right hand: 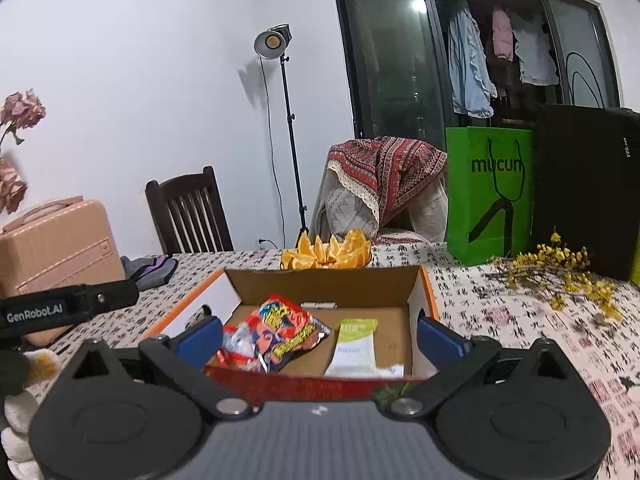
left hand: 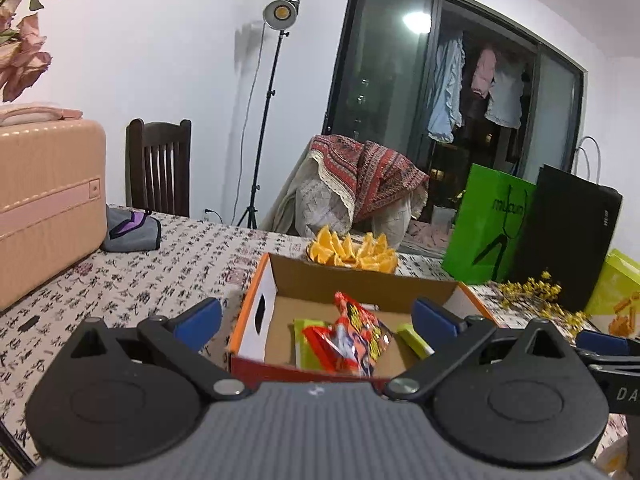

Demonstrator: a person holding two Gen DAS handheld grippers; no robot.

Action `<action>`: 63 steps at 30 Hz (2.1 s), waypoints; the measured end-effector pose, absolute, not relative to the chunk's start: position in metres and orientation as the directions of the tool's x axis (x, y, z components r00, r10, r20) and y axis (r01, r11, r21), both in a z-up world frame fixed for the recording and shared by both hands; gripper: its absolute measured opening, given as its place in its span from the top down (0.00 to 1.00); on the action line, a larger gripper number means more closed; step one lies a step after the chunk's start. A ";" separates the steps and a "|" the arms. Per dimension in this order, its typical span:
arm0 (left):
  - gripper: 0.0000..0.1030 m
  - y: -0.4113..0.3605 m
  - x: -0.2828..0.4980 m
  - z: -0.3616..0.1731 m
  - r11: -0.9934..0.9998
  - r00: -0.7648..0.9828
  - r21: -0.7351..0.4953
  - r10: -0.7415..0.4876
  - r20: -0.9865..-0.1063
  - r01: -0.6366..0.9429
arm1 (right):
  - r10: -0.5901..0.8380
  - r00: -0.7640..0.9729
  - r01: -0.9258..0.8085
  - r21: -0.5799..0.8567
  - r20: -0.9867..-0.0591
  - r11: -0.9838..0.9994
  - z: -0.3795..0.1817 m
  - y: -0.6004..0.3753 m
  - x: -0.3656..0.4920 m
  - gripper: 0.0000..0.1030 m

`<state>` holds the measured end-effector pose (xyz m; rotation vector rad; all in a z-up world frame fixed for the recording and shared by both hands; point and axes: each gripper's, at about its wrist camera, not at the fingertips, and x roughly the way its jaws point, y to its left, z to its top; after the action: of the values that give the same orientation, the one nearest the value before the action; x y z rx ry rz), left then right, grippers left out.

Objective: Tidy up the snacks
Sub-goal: 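Withdraw both tools from the box toward the cookie packets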

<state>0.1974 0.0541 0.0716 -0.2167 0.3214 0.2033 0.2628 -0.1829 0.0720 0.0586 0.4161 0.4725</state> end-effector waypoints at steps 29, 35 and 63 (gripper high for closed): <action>0.00 0.038 0.089 0.009 0.976 0.910 -0.158 0.076 -0.408 -0.153 | 0.466 0.760 -0.418 0.207 -0.454 0.884 0.017 -0.224 0.151 0.00; 0.00 0.051 0.075 0.003 0.972 0.909 -0.160 0.092 -0.407 -0.170 | 0.460 0.755 -0.412 0.206 -0.467 0.887 0.009 -0.232 0.145 0.00; 0.00 0.059 0.067 -0.013 0.973 0.895 -0.154 0.091 -0.437 -0.174 | 0.467 0.668 -0.472 0.155 -0.580 0.868 -0.029 -0.201 0.139 0.00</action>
<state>0.0665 0.0589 -0.0127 -0.1915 0.4425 0.1387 0.1392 -0.2007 -0.0288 -0.0080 0.6513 0.5292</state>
